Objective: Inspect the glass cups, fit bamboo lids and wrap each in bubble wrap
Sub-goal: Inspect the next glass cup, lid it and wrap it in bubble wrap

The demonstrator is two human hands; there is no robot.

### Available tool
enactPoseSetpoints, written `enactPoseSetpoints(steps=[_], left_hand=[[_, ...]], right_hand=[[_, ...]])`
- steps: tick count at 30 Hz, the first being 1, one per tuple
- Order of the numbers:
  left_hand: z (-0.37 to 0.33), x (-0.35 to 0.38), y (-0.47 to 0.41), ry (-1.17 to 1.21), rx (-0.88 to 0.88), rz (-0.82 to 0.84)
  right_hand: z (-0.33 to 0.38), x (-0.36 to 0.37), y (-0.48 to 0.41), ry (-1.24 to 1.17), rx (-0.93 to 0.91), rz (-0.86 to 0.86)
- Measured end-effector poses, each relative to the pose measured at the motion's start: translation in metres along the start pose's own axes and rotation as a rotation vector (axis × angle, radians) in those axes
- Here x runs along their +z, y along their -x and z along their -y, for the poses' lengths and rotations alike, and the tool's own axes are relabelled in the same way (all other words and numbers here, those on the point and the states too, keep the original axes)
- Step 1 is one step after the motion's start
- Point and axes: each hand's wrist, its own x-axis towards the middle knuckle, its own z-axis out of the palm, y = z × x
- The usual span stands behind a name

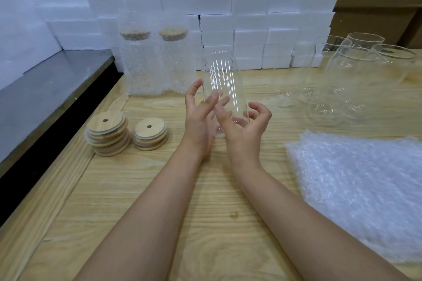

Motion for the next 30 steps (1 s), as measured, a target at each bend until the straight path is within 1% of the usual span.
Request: enactPoseSetpoints(steps=[2, 4, 7, 10, 13, 15, 18, 23, 25, 27, 30], left_hand=[[-0.001, 0.001, 0.001, 0.013, 0.008, 0.004], [-0.001, 0.0, 0.001, 0.034, 0.011, 0.027], [-0.003, -0.001, -0.001, 0.067, -0.005, -0.002], [-0.005, -0.004, -0.003, 0.109, -0.093, -0.073], [-0.006, -0.002, -0.003, 0.043, -0.17, -0.064], [-0.006, 0.001, -0.002, -0.012, -0.207, -0.048], [-0.006, 0.006, -0.001, -0.067, -0.22, -0.042], [-0.003, 0.005, -0.004, -0.047, -0.156, -0.108], [-0.004, 0.003, -0.004, -0.059, -0.117, -0.116], [-0.004, 0.001, -0.003, -0.069, -0.075, -0.121], [0.0, -0.001, -0.004, -0.058, 0.001, -0.134]], right_hand=[[0.0, 0.0, -0.001, -0.001, -0.03, -0.011], [-0.001, 0.0, -0.003, -0.043, -0.015, -0.021], [-0.006, -0.001, -0.008, -0.144, 0.07, -0.033], [-0.009, -0.001, -0.013, -0.226, 0.198, -0.064], [-0.006, 0.0, -0.015, -0.422, 0.287, -0.1], [-0.005, 0.0, -0.016, -0.467, 0.313, -0.116], [-0.007, -0.001, -0.016, -0.412, 0.33, -0.118], [-0.001, 0.001, -0.011, -0.345, 0.273, -0.076], [-0.001, 0.002, -0.009, -0.271, 0.207, -0.077], [-0.001, 0.004, -0.006, -0.143, 0.1, -0.083], [0.001, 0.006, 0.001, 0.013, -0.047, -0.045]])
